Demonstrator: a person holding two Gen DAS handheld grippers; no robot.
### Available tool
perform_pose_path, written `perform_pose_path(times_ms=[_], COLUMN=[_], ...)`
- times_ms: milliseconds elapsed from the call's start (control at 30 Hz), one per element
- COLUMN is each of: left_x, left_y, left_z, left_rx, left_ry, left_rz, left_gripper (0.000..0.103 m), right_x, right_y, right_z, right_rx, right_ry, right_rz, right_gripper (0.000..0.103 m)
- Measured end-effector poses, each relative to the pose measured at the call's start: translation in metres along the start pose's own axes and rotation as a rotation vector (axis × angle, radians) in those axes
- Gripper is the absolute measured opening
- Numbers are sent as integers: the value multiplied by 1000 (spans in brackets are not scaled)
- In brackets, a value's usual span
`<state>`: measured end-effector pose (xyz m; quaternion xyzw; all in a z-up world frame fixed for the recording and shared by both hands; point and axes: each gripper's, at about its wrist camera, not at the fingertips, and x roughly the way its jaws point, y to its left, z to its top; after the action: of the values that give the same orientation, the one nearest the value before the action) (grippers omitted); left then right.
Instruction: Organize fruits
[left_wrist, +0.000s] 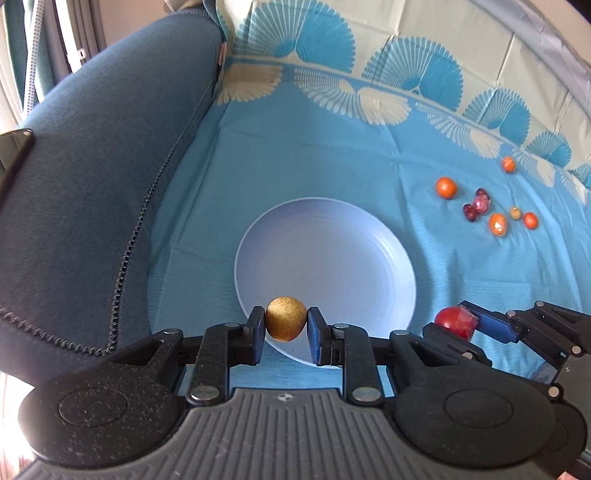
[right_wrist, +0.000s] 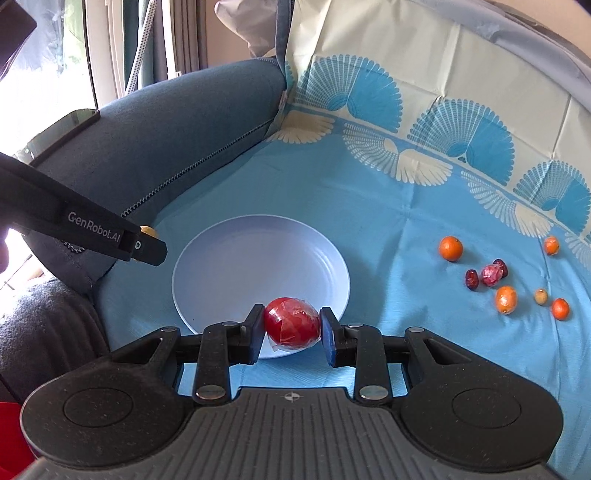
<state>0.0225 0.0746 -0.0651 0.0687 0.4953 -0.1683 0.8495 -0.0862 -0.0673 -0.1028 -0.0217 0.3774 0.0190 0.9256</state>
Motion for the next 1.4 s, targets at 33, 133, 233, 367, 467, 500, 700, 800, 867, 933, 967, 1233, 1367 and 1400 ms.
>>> perform_pose_path(times_ms=[33, 133, 233, 367, 467, 500, 700, 800, 867, 933, 967, 1233, 1367, 1400], left_x=[8, 34, 58, 77, 65, 56, 3, -22, -37, -52, -58, -108, -123, -126], left_y=[0, 0, -1, -3, -2, -1, 1, 1, 0, 0, -1, -20, -27, -28], left_z=[2, 10, 16, 24, 31, 31, 9, -21, -40, -56, -61, -82, -89, -91], left_rx=[5, 18, 36, 64, 60, 47, 57, 56, 51, 32, 29, 77, 81, 84], left_ry=[12, 43, 67, 71, 18, -20, -50, -25, -16, -24, -31, -147, -184, -188], left_rz=[6, 20, 39, 55, 71, 86, 95, 114, 120, 125, 122, 158, 160, 164], left_gripper=[26, 26, 26, 31, 103, 102, 103, 103, 103, 103, 103, 103, 103, 103], right_x=[8, 32, 55, 78, 79, 74, 14, -17, -37, -54, -61, -108, -126, -128], right_y=[0, 2, 6, 6, 2, -1, -10, -4, 3, 13, 17, 24, 25, 25], right_z=[0, 1, 2, 4, 12, 16, 10, -10, -25, -35, -38, -43, -48, -49], right_rx=[-1, -19, -53, -107, -109, -96, -7, 56, 86, 101, 93, 58, 54, 58], right_ry=[12, 47, 74, 104, 81, 61, 42, 90, 102, 89, 79, -49, -93, -97], right_rz=[3, 11, 14, 2, -37, -48, -48, 0, 13, 6, 4, -43, -57, -61], right_gripper=[33, 33, 33, 35, 67, 74, 100, 101, 102, 102, 102, 102, 102, 102])
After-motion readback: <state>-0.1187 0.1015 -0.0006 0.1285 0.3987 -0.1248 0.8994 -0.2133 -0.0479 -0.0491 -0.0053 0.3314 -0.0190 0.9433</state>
